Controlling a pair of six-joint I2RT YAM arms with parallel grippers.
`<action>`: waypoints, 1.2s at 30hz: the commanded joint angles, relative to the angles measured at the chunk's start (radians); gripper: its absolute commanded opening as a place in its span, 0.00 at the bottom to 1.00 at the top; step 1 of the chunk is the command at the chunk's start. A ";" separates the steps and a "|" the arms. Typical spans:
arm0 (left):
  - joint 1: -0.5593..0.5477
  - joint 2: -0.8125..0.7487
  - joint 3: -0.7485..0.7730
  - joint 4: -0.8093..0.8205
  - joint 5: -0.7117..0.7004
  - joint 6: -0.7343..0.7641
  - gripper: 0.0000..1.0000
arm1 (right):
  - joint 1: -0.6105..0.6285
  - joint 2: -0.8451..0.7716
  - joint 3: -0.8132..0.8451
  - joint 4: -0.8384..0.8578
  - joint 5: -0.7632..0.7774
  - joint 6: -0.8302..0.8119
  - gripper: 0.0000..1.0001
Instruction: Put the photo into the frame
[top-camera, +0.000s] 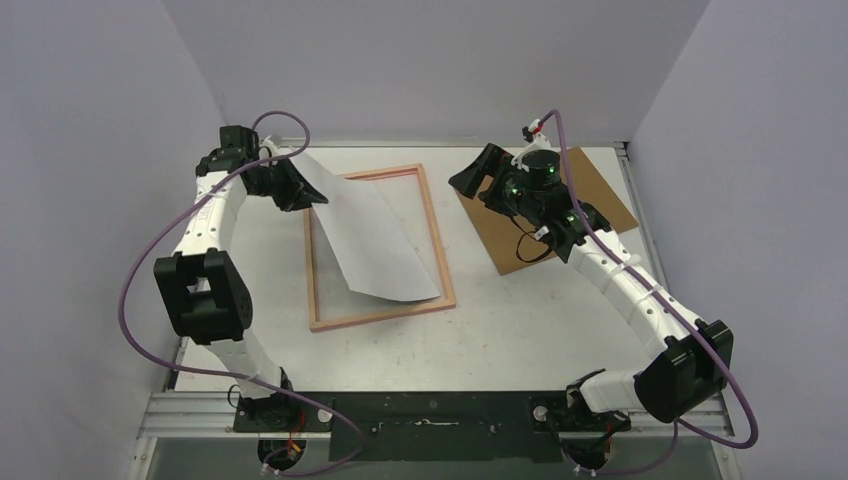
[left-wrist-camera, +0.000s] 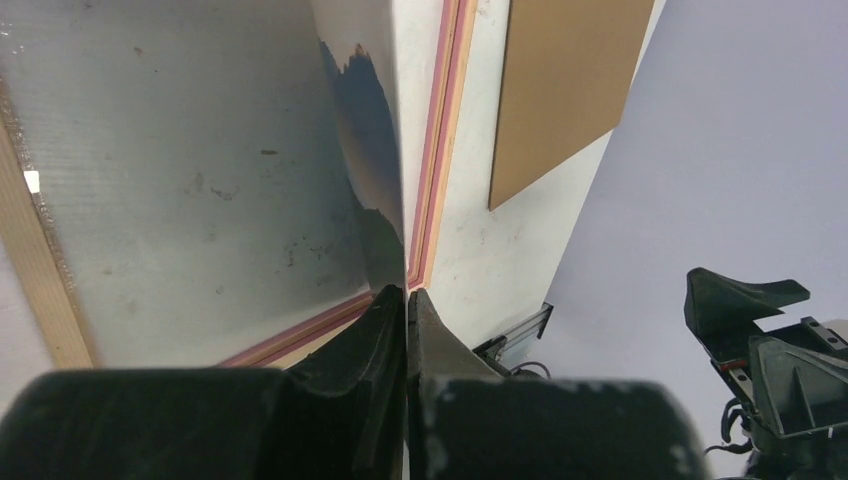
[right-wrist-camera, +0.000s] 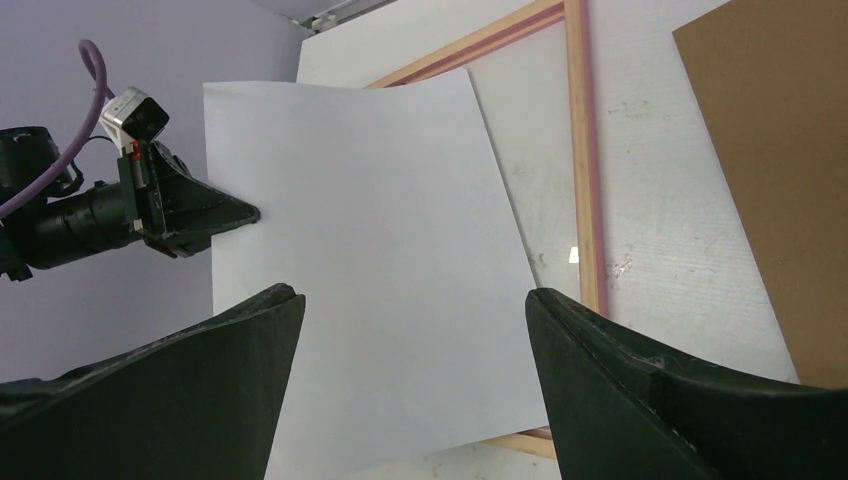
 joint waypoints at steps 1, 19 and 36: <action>0.037 0.064 0.104 -0.060 0.131 0.140 0.00 | -0.006 -0.042 -0.007 -0.003 0.059 -0.025 0.84; 0.057 0.293 0.254 -0.192 0.162 0.287 0.00 | -0.011 0.046 -0.014 0.002 0.028 -0.042 0.84; 0.041 0.458 0.328 -0.132 0.215 0.261 0.00 | -0.013 0.102 -0.021 0.023 0.004 -0.032 0.84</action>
